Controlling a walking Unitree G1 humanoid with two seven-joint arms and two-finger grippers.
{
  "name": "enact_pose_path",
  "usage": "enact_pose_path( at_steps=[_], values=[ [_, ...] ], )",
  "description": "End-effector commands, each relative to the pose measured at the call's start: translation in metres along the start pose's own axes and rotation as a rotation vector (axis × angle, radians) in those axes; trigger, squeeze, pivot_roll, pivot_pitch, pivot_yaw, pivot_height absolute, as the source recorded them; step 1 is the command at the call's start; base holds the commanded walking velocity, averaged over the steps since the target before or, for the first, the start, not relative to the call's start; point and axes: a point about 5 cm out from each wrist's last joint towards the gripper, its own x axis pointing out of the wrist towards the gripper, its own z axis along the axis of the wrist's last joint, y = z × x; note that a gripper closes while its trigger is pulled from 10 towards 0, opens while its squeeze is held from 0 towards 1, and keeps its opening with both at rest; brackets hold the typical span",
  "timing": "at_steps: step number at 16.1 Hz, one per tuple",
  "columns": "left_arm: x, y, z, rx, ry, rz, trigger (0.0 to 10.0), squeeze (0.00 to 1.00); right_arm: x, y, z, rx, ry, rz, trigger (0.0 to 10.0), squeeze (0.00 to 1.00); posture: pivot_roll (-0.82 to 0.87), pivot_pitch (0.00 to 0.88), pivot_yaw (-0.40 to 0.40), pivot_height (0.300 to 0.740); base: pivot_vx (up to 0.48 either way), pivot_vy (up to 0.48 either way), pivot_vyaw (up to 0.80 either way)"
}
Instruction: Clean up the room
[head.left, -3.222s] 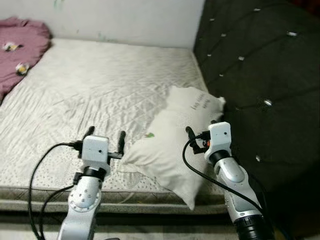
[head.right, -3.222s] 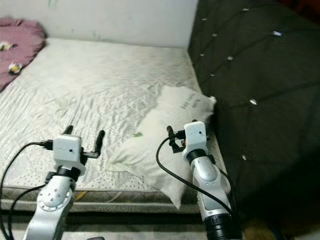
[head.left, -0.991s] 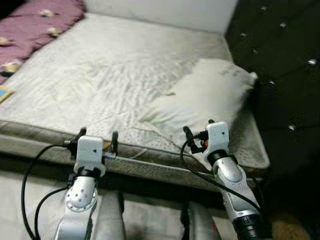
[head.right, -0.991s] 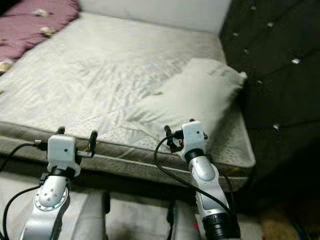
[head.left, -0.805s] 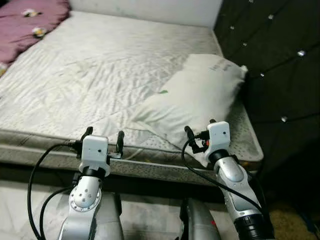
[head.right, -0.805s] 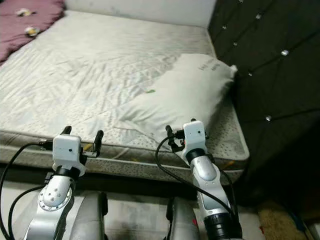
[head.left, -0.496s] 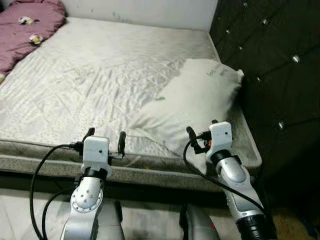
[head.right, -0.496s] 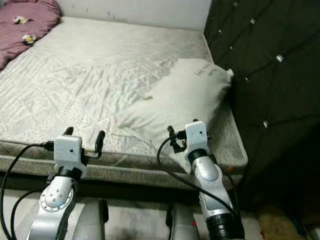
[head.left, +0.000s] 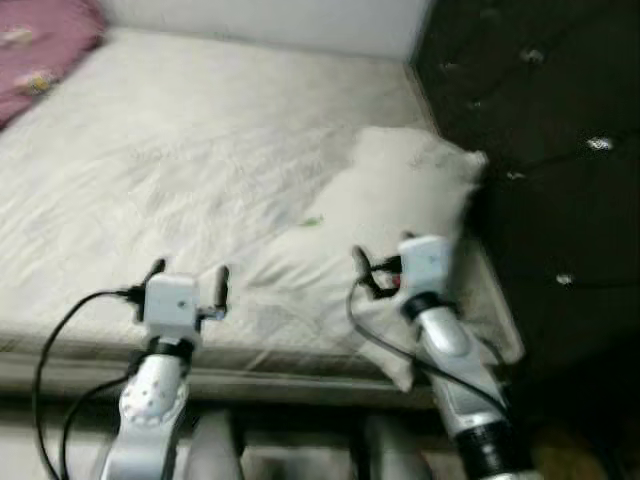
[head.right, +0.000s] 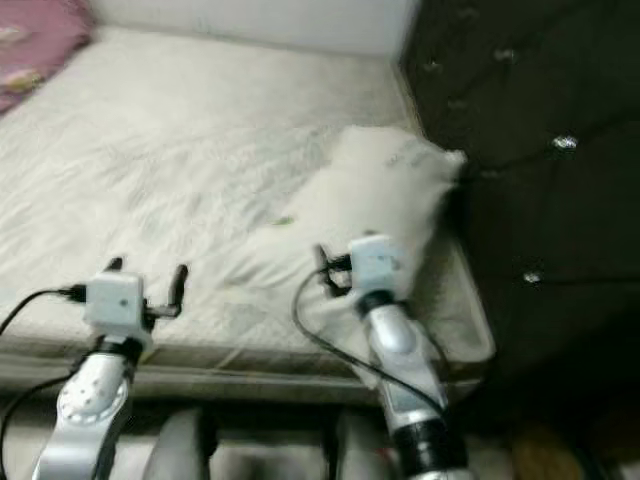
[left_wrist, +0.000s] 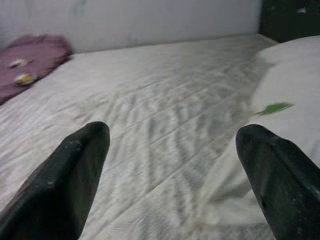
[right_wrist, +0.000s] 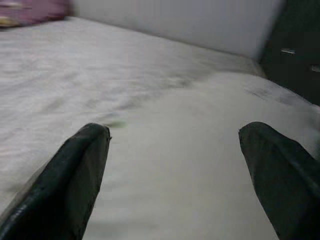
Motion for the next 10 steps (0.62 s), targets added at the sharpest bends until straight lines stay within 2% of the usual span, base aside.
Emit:
enact_pose_path(
  at_steps=[1, 5, 10],
  values=[
    [0.0029, -0.0146, 0.0063, -0.014, -0.022, -0.048, 10.0, 0.00, -0.0095, -0.0222, -0.0104, -0.012, 0.047, -0.068, 10.0, 0.00, 0.00, 0.000, -0.074, 0.610, 0.000, 0.000, -0.67],
    [0.0030, -0.0143, 0.0063, -0.008, -0.018, -0.048, 10.0, 0.00, -0.0091, -0.0220, -0.0099, -0.010, 0.046, -0.069, 10.0, 0.00, 0.00, 0.000, -0.074, 0.610, 0.000, 0.000, -0.57],
    [0.0094, -0.0123, 0.0112, 0.023, -0.035, -0.040, 10.0, 0.00, -0.0075, -0.0224, -0.0086, -0.018, 0.044, -0.057, 10.0, 0.00, 0.02, 0.000, -0.092, 0.610, 0.000, 0.000, 0.00]
  ],
)
